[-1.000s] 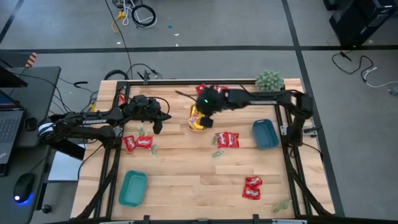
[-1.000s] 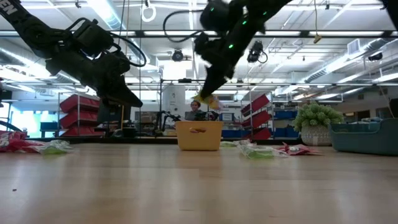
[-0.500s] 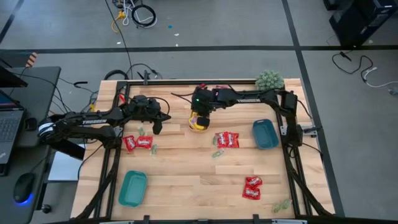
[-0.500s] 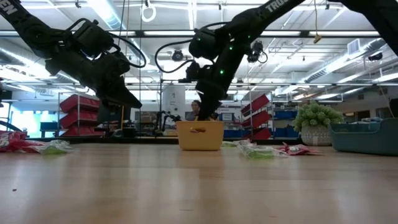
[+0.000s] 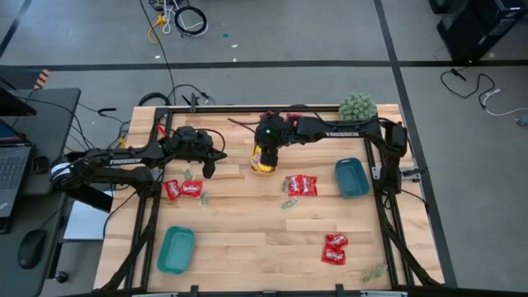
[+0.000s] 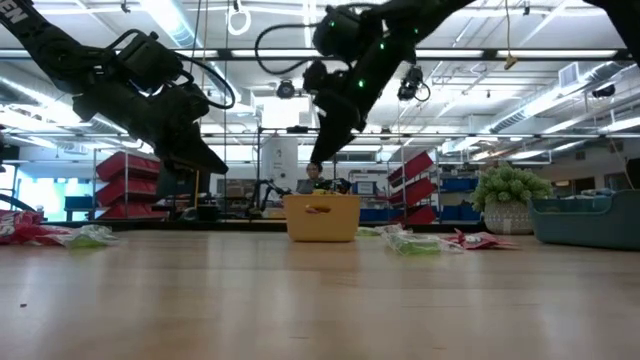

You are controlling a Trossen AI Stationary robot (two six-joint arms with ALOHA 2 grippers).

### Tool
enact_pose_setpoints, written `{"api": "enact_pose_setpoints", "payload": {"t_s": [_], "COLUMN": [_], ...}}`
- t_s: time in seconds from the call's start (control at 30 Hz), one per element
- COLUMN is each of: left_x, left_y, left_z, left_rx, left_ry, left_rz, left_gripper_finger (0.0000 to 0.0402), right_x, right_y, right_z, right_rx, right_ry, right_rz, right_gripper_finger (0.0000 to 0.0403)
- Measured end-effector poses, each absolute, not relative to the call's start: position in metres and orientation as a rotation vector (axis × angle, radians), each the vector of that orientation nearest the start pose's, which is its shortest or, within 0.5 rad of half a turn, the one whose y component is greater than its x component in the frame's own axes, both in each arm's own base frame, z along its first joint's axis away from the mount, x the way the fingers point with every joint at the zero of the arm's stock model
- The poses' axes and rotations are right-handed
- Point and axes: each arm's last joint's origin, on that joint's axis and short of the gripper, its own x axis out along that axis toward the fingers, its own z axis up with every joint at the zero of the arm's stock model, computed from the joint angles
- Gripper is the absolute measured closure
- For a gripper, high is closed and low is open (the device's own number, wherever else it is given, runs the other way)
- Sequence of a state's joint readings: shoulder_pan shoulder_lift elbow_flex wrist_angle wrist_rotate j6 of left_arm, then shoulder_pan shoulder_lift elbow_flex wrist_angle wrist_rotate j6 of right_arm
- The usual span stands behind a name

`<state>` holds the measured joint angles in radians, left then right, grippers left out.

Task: Sort candy
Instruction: Put the yellow packet of candy into the yellow bin, then put the red packet of candy into the blue bin

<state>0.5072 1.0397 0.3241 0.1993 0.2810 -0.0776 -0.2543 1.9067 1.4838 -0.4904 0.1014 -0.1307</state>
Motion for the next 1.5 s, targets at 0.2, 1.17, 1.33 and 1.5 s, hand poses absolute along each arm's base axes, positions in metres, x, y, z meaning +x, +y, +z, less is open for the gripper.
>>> {"api": "enact_pose_setpoints", "payload": {"t_s": [0.2,1.17,1.33,1.5], "left_x": [0.173,0.174,0.174,0.173], "left_y": [0.087,0.088,0.088,0.088], "left_z": [0.168,0.170,0.170,0.169], "left_rx": [-0.258,-0.243,-0.244,-0.244], "left_ry": [0.471,0.457,0.458,0.468], "left_rz": [0.236,0.251,0.252,0.251], "left_gripper_finger": [0.0396,0.0396,0.0396,0.0396], "right_x": [0.397,0.377,0.379,0.364], "right_y": [-0.106,-0.099,-0.097,-0.080], "right_z": [0.193,0.147,0.162,0.202], "right_rx": [0.024,0.171,0.108,0.061], "right_ry": [0.816,0.613,0.580,0.605], "right_rz": [-0.295,-0.259,-0.233,-0.187], "right_gripper_finger": [0.0390,0.0403,0.0396,0.0372]}}
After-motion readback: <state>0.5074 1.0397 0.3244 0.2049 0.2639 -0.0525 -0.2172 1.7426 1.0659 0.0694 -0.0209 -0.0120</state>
